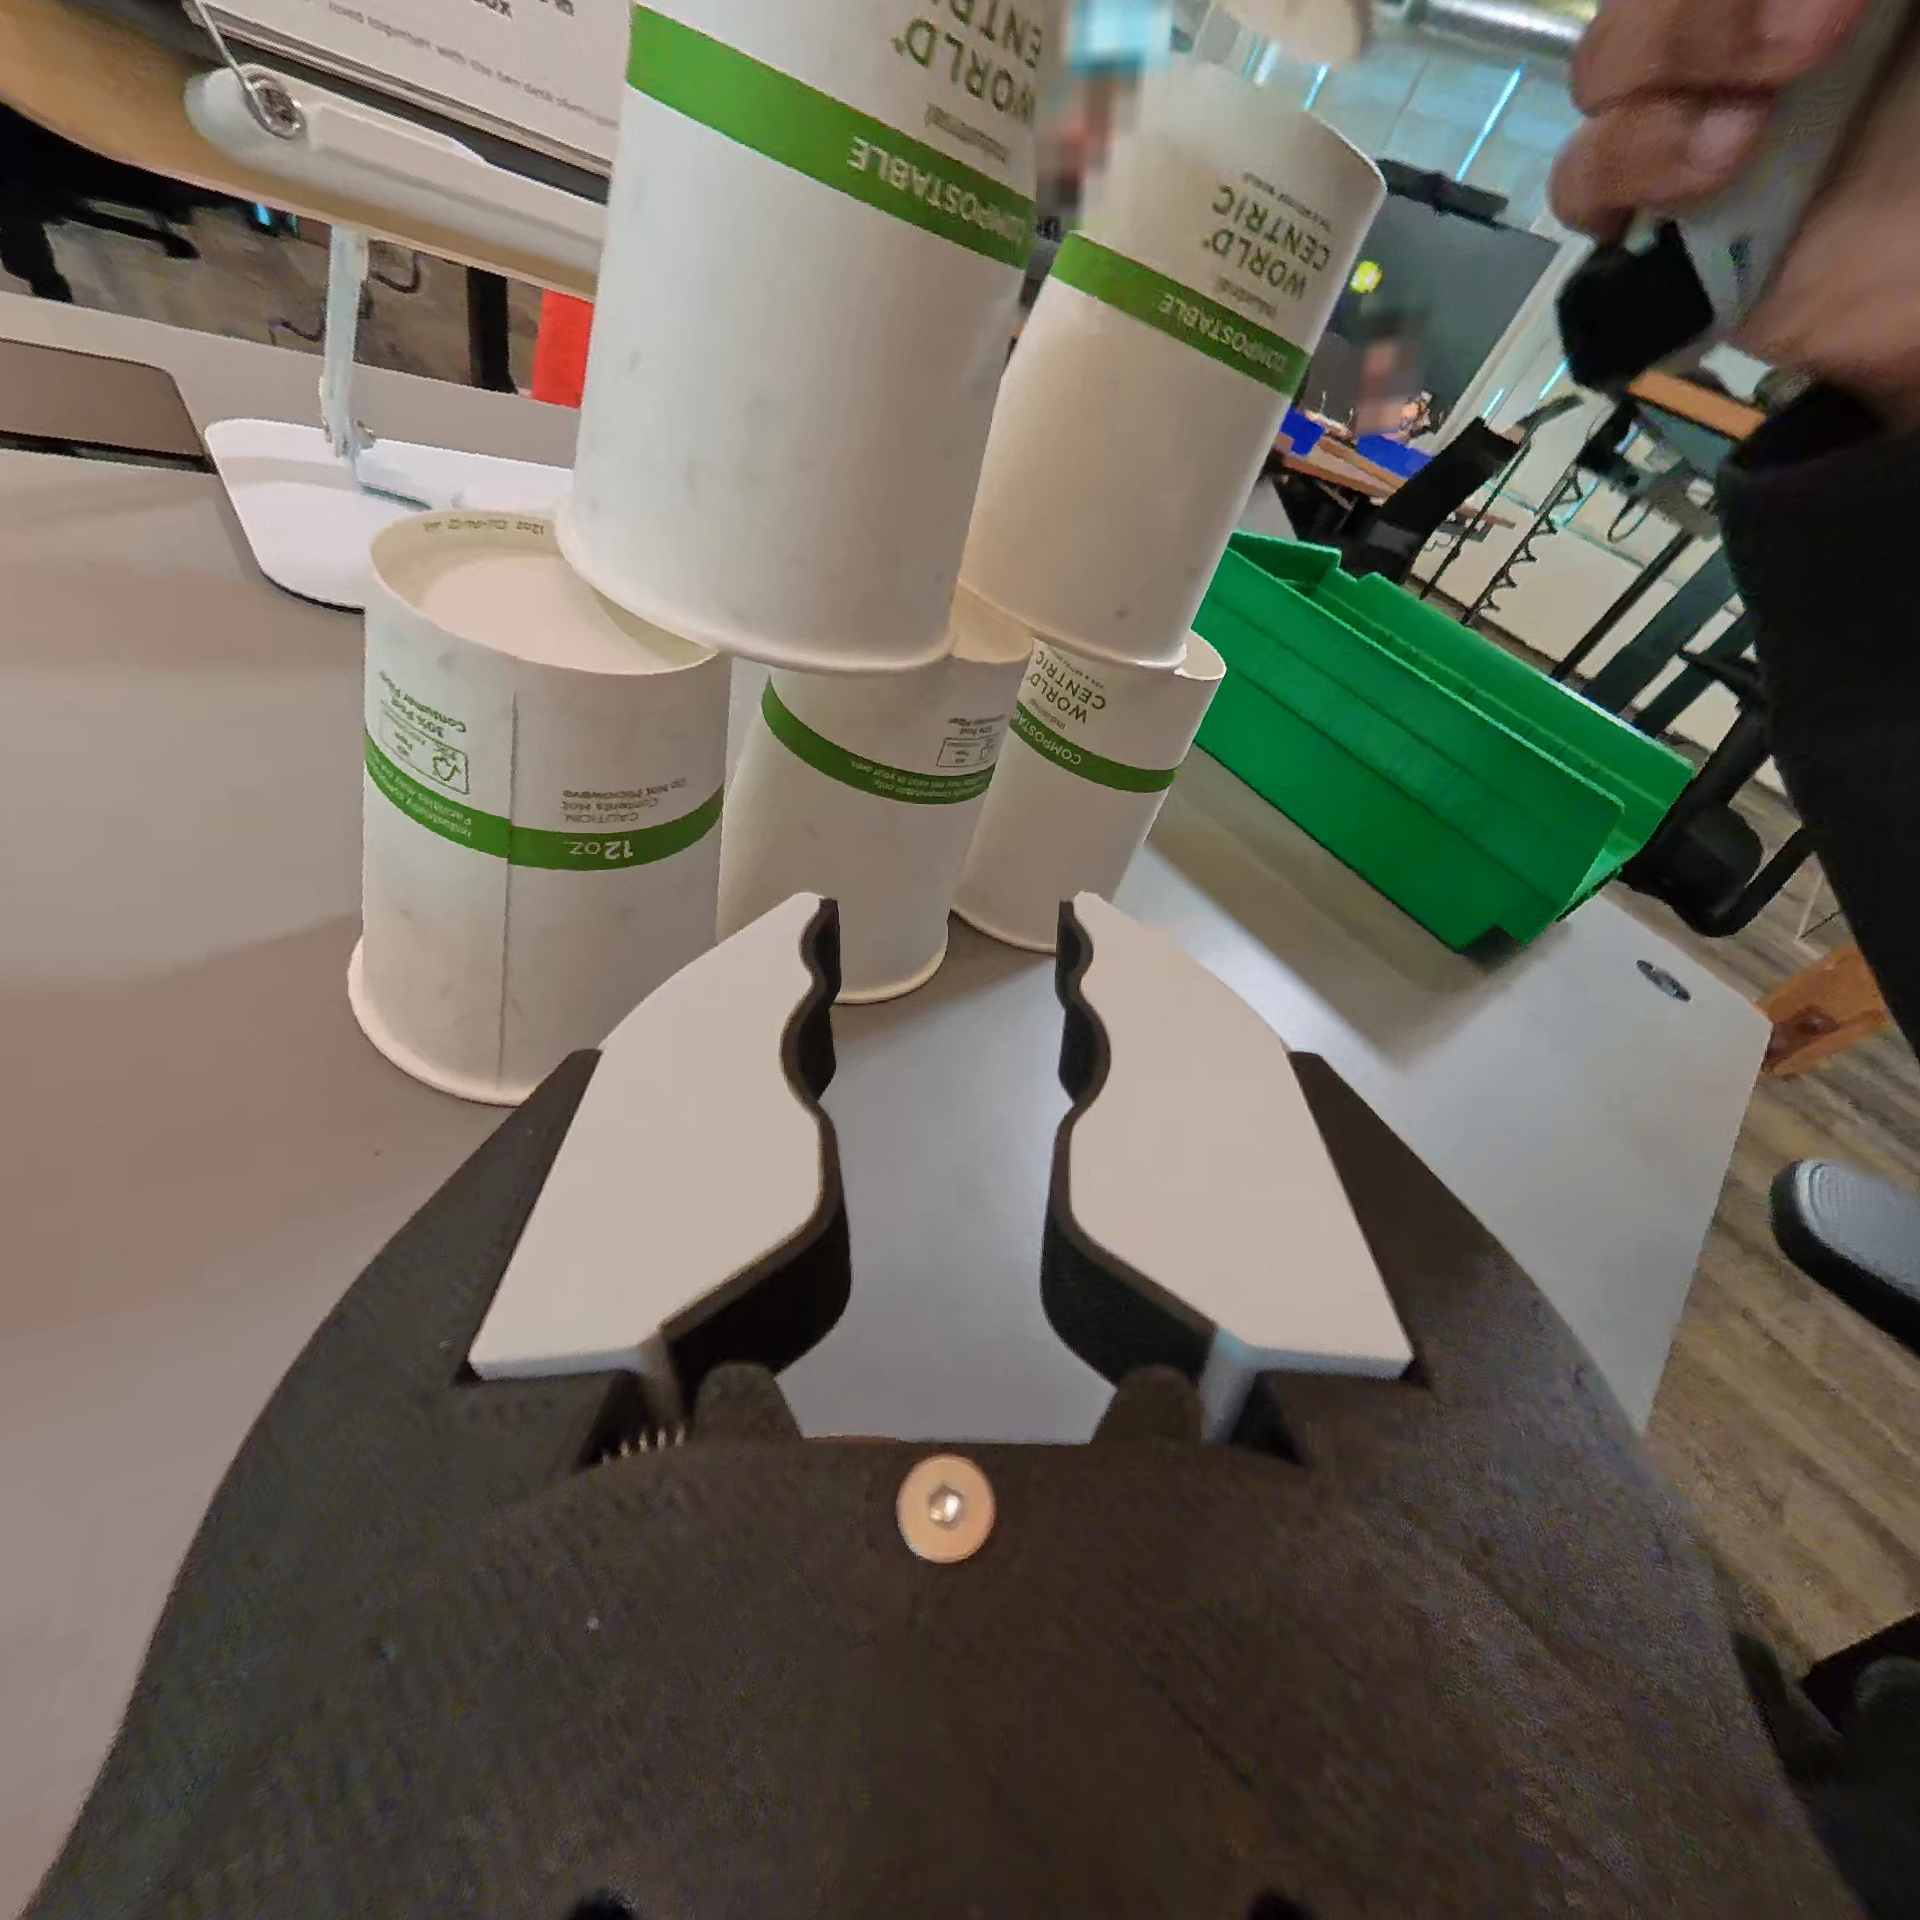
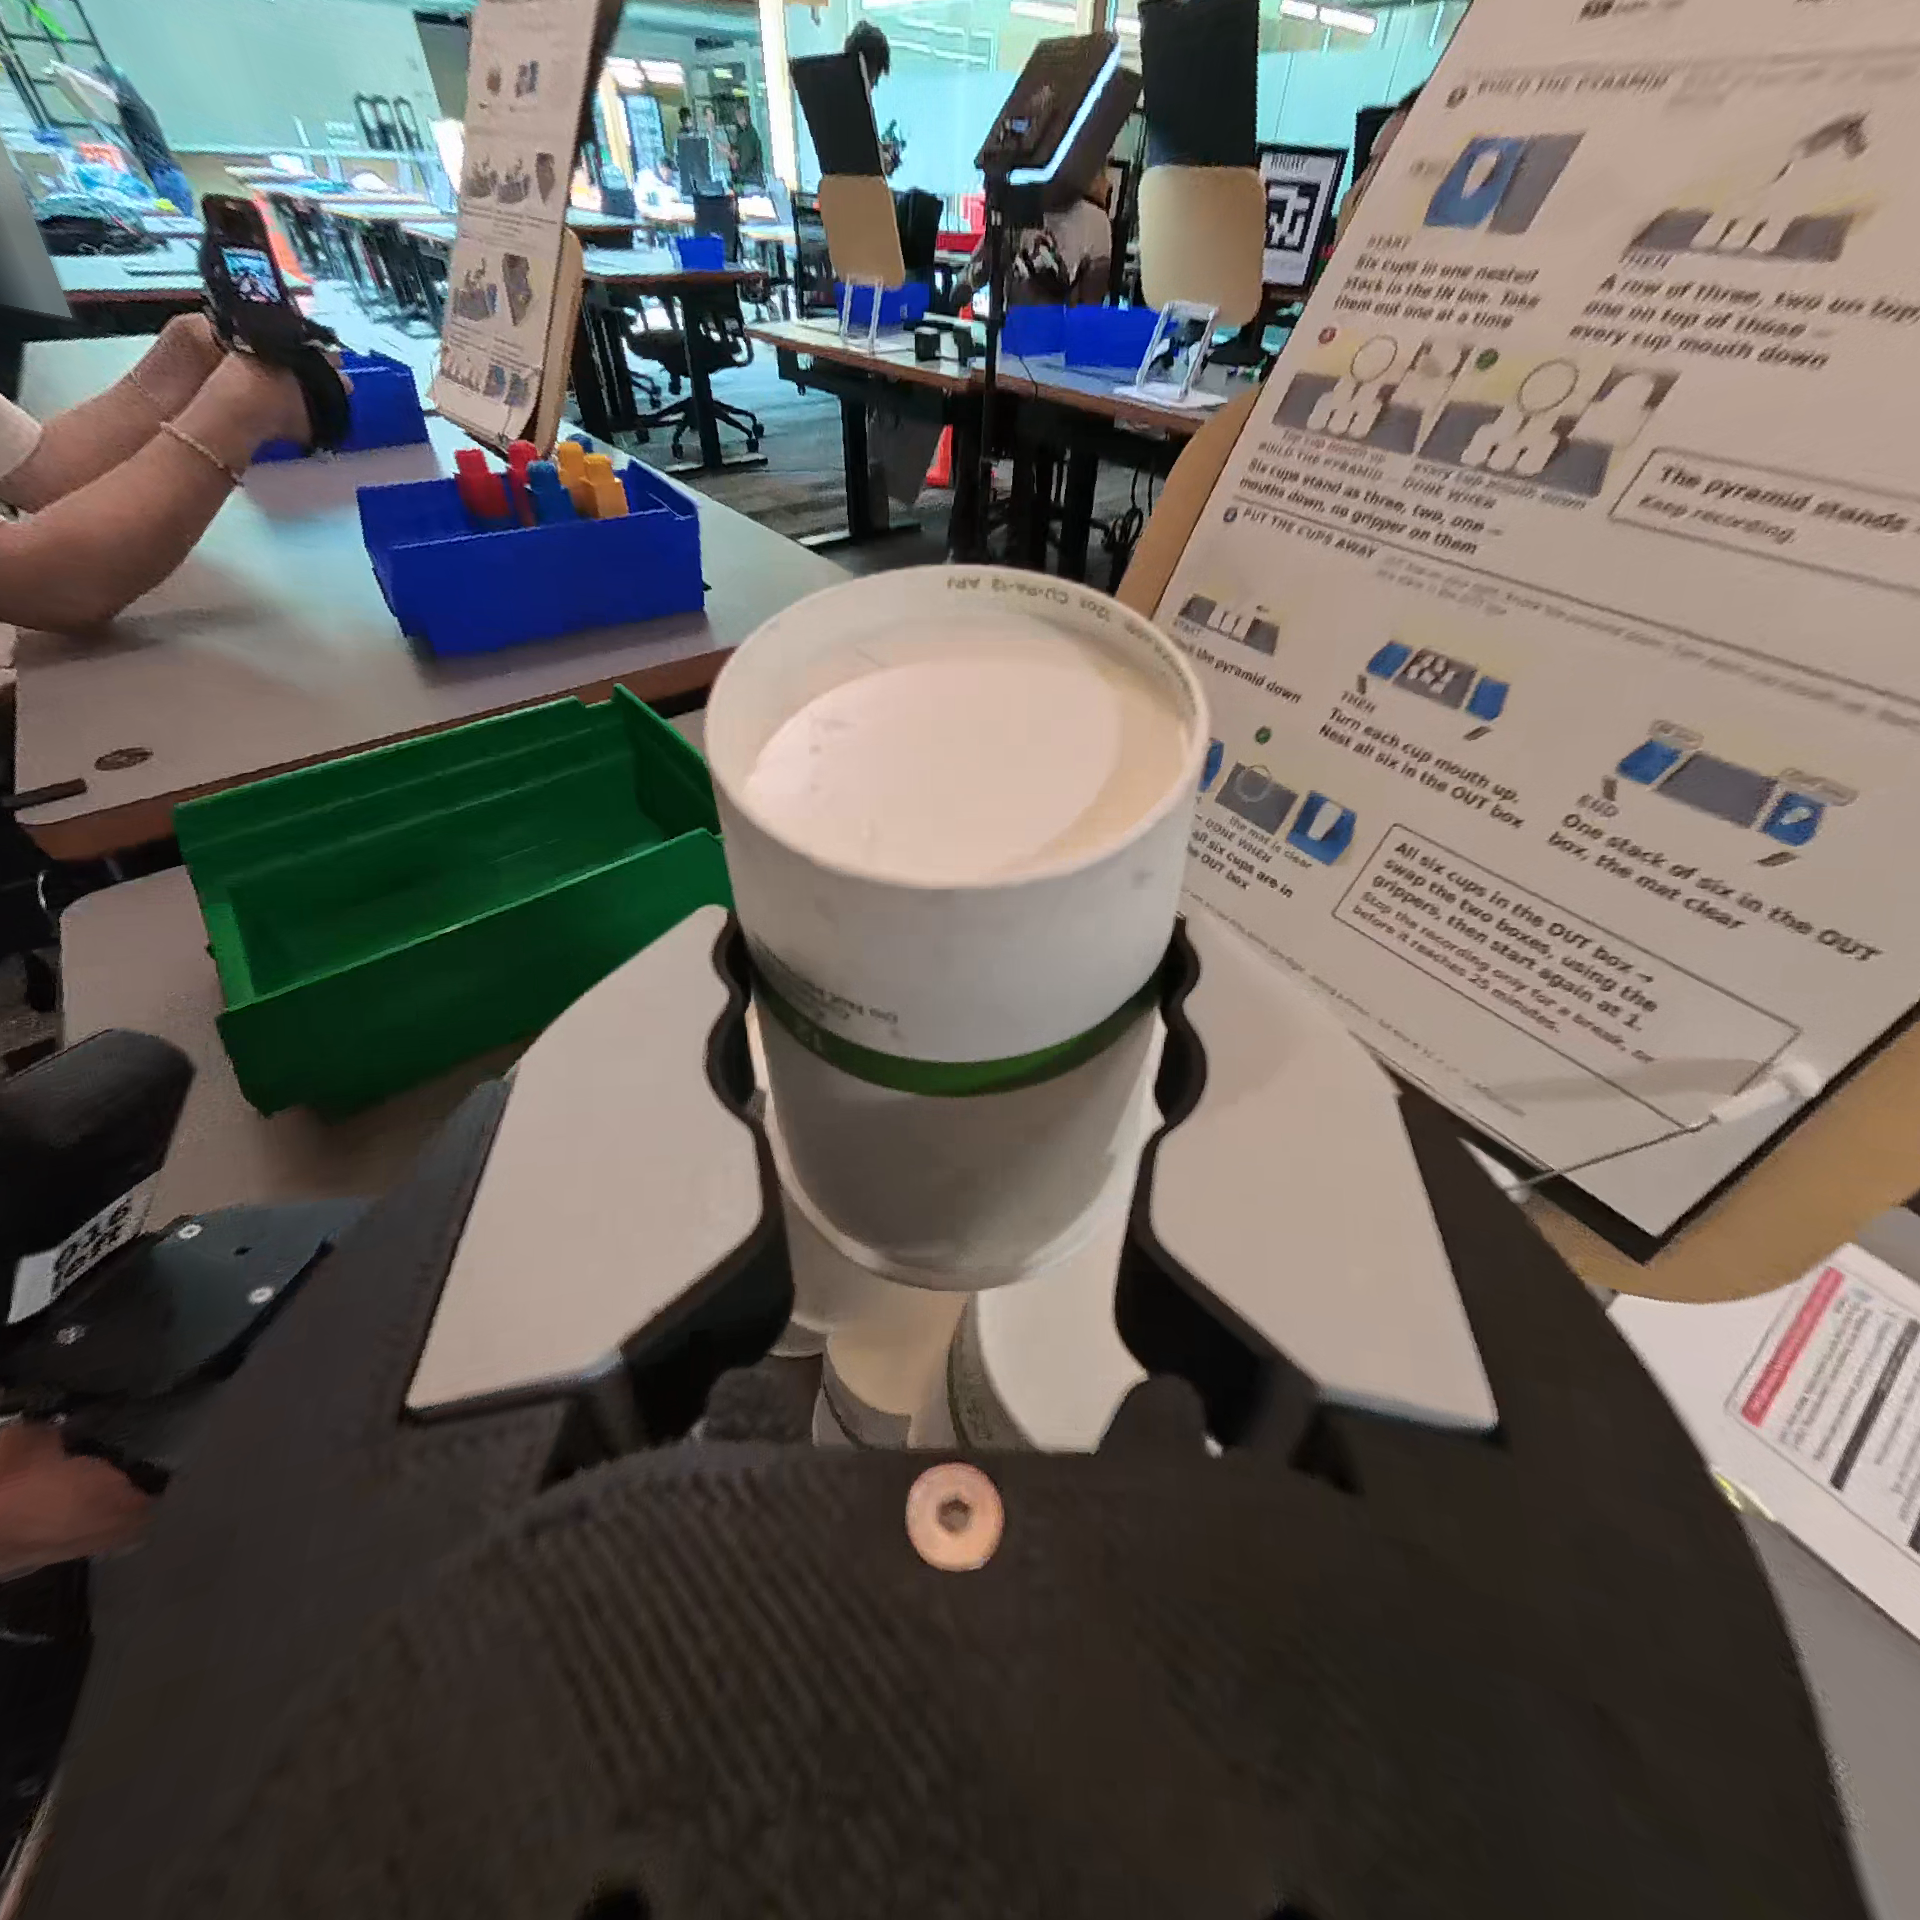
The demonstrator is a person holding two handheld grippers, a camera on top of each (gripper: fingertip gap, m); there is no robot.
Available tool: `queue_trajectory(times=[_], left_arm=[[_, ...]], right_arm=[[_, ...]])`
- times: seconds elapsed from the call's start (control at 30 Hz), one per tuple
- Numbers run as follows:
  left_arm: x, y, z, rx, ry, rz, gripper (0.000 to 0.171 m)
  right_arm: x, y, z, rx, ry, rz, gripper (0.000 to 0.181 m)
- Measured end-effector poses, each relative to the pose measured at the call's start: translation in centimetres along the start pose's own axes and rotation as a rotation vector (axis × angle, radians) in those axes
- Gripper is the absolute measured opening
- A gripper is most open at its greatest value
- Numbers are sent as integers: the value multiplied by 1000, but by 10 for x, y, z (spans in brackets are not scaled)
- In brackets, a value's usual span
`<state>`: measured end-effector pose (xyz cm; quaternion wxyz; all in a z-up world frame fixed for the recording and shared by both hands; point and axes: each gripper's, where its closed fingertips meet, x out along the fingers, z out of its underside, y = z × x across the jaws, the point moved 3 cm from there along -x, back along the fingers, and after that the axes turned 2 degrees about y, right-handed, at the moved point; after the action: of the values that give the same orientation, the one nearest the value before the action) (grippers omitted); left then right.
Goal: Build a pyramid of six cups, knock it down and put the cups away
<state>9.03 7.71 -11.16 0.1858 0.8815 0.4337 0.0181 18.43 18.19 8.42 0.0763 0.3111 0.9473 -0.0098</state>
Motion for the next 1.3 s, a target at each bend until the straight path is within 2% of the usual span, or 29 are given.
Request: queue_trajectory(times=[0.13,0.63,1.1,1.3], left_arm=[[1,1,2,35,-9,1,41],[3,0,5,-5,-20,16,41],[4,1,6,-17,-23,32,41],[4,4,6,-12,-22,47,41]], right_arm=[[11,6,5,16,-59,20,78],[19,7,3,-21,-183,9,78],[18,10,6,-2,-145,15,78],[14,11,0,-4,-122,20,85]])
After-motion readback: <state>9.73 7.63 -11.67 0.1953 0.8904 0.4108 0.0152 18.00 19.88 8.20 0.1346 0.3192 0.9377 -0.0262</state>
